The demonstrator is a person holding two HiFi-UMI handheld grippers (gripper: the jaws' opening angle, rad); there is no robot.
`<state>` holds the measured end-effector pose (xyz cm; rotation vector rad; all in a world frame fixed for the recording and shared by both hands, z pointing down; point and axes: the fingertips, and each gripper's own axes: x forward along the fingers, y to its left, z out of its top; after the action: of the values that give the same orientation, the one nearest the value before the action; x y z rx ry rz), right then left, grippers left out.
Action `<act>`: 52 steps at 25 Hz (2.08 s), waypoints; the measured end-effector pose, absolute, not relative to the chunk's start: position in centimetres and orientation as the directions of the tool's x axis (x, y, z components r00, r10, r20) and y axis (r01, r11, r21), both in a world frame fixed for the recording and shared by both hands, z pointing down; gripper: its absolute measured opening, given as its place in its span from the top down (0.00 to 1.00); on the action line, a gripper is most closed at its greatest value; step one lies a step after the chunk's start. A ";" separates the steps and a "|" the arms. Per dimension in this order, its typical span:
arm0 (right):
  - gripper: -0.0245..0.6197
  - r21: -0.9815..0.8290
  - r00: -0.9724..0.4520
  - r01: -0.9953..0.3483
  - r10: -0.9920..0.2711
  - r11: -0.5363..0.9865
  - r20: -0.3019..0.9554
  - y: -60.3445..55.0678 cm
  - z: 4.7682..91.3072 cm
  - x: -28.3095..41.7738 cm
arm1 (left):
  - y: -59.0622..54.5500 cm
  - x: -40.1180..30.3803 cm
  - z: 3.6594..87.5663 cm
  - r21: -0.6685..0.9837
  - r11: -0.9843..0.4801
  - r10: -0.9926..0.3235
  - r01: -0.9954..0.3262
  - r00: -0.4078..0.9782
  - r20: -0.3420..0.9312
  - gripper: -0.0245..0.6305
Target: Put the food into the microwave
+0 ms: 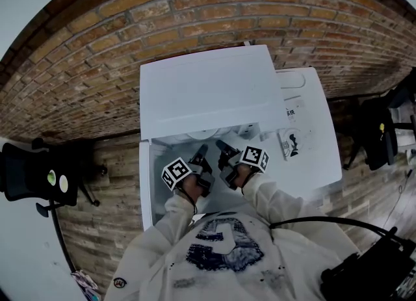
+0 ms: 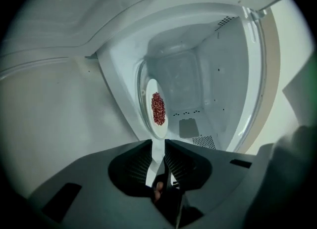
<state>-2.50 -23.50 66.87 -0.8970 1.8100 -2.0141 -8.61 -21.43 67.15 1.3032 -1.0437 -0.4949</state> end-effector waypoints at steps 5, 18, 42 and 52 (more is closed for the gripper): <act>0.92 -0.948 -0.763 -0.297 -0.569 -0.114 0.307 -21.0 66.0 -0.7 | -19.3 -7.4 65.0 0.935 0.158 -0.789 -0.317 0.529 0.312 0.85; 0.94 -0.852 -0.769 -0.484 -0.563 0.202 0.303 -16.5 58.3 0.8 | -15.5 -6.6 55.9 0.734 -0.189 -0.790 -0.653 0.545 0.281 0.93; 0.94 -0.280 -0.624 -0.778 -0.743 0.562 0.243 -11.4 44.5 3.0 | -10.1 -10.3 42.8 0.142 -0.287 -0.928 -0.947 0.312 0.203 0.95; 0.94 -0.263 -0.624 -0.779 -0.742 0.569 0.246 -10.6 44.7 2.8 | -9.6 -10.1 42.8 0.128 -0.292 -0.928 -0.948 0.313 0.203 0.95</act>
<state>2.83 -10.60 44.68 -1.3999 2.8767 -0.5704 -10.13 -9.59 42.80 2.3555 -1.7151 0.1308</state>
